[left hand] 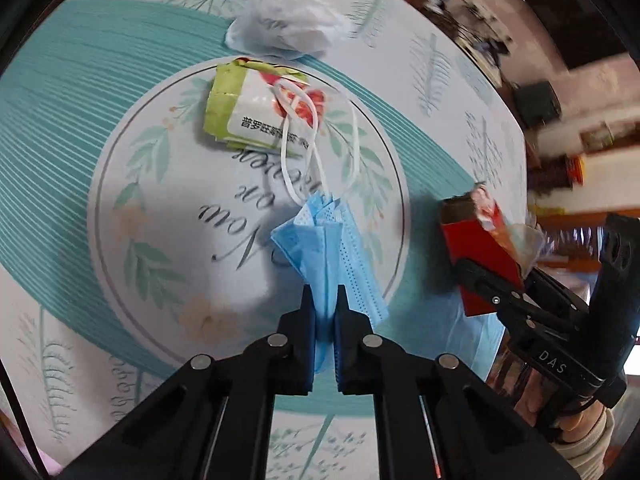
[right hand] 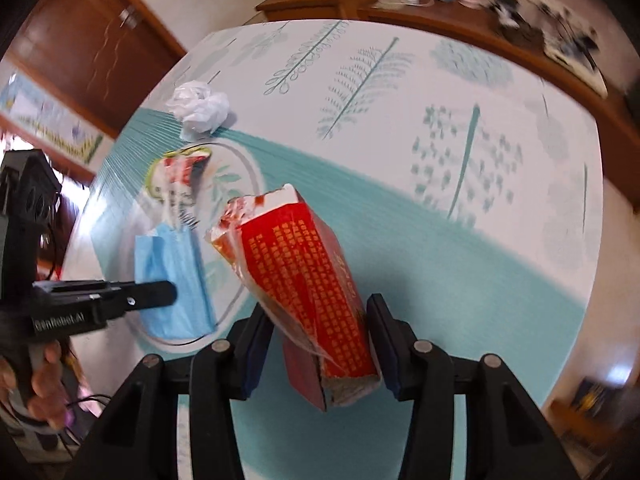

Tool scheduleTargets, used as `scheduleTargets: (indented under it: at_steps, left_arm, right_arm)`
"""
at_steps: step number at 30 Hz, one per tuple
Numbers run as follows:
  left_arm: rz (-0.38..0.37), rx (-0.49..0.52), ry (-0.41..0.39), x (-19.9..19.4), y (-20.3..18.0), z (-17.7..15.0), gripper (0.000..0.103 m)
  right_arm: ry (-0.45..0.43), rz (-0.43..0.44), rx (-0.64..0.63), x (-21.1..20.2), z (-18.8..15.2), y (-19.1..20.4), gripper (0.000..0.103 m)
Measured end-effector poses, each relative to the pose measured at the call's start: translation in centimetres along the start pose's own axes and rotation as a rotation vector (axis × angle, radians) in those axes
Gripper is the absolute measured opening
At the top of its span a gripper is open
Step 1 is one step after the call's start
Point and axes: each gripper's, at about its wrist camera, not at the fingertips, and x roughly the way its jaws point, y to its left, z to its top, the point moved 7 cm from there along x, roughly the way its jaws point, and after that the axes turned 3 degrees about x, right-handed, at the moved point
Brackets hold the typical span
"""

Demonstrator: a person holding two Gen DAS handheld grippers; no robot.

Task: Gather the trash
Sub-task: 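Carry the mask and red box in both tools over the bin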

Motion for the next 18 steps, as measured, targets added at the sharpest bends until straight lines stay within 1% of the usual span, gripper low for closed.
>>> scheduleTargets:
  at_steps: [6, 11, 14, 15, 18]
  left_arm:
    - [-0.012, 0.143, -0.031, -4.0, -0.6, -1.9, 0.005]
    - [-0.052, 0.248, -0.069, -8.4, -0.3, -3.8, 0.005]
    - [-0.090, 0.319, -0.085, -11.6, 0.7, -6.0, 0.005]
    - [-0.102, 0.349, -0.090, -12.8, 1.2, -6.8, 0.005]
    - [-0.134, 0.426, -0.088, -15.8, 3.0, -9.3, 0.005]
  right_arm:
    - [-0.041, 0.047, 0.135, -1.5, -4.3, 3.0, 0.046]
    - [-0.082, 0.084, 0.261, -3.0, -8.4, 6.8, 0.045]
    - [-0.126, 0.092, 0.354, -4.3, -11.3, 9.5, 0.045]
    - [-0.139, 0.093, 0.376, -4.7, -11.8, 10.2, 0.045]
    - [-0.201, 0.088, 0.449, -6.1, -14.4, 13.4, 0.044]
